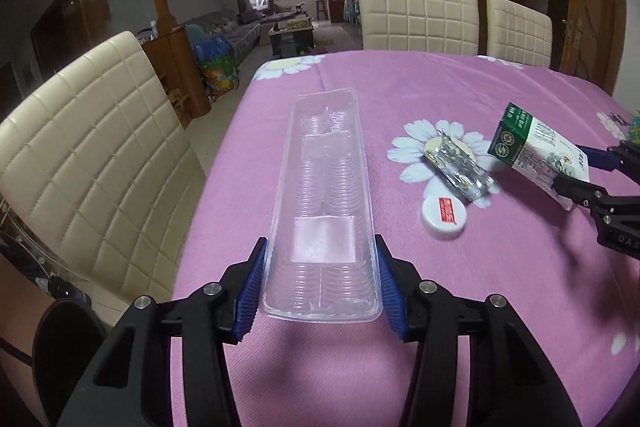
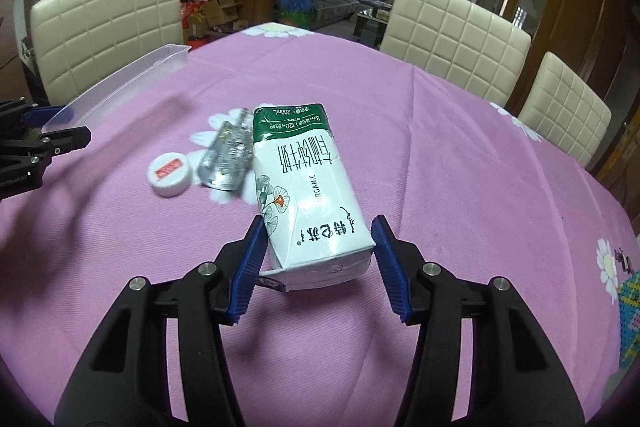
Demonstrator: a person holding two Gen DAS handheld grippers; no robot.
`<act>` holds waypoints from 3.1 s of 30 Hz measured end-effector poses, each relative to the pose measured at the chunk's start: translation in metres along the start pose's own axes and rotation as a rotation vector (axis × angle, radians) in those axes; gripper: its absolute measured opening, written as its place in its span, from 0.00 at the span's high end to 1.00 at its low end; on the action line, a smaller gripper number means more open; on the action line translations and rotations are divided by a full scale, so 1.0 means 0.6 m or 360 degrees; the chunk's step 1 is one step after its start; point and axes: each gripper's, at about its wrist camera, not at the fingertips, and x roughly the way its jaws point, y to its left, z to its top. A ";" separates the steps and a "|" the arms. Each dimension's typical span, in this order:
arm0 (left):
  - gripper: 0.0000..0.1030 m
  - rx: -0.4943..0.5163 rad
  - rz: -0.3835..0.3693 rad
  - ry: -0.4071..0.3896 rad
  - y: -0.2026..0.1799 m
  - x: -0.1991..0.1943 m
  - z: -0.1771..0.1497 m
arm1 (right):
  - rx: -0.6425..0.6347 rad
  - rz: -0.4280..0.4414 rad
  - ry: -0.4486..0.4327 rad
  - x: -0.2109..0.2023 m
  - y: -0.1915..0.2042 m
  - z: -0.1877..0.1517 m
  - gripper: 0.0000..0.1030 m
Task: Collect trash
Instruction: 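Carry the tray and carton over the black bin and open the left gripper, then lower the milk carton into the bin and open the right gripper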
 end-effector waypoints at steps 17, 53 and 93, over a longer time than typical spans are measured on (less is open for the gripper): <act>0.52 -0.0006 0.0152 -0.0123 0.101 -0.125 -0.084 | -0.0391 0.0265 -0.0163 -0.070 0.223 0.048 0.47; 0.22 -0.0464 0.0428 0.0008 0.344 -0.184 -0.226 | -0.0822 0.0515 -0.0225 -0.094 0.529 0.083 0.46; 0.17 -0.0476 0.0517 0.0006 0.361 -0.207 -0.271 | -0.0926 0.0614 -0.0208 -0.101 0.603 0.075 0.42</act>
